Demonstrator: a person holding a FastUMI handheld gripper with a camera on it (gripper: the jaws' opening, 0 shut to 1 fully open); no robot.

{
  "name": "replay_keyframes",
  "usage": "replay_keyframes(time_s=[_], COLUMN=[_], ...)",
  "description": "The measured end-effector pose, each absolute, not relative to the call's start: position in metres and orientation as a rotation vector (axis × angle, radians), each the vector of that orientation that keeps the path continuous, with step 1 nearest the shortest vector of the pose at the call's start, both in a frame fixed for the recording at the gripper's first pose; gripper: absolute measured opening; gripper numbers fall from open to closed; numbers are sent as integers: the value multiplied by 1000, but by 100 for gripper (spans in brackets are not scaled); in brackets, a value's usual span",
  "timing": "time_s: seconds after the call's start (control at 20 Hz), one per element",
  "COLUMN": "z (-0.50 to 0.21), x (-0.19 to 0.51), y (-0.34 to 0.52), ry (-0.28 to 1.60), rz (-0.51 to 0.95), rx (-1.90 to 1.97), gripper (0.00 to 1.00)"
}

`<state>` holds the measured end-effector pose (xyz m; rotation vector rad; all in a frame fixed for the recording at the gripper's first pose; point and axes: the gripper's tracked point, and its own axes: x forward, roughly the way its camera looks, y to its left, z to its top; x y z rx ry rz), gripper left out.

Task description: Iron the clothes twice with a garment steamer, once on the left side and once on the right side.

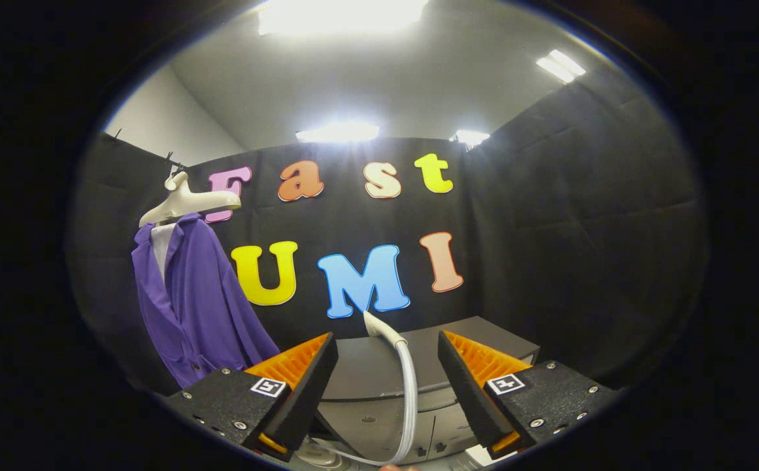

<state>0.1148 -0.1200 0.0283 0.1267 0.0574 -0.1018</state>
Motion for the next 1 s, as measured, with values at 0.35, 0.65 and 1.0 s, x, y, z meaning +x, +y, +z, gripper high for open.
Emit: replay_keyframes(time_s=[0.35, 0.65, 1.0], z=[0, -39, -107], x=[234, 330, 397], y=[-154, -166, -170], ry=[149, 274, 485], rz=[-29, 64, 165], rx=[229, 370, 541], gripper=[95, 95, 95])
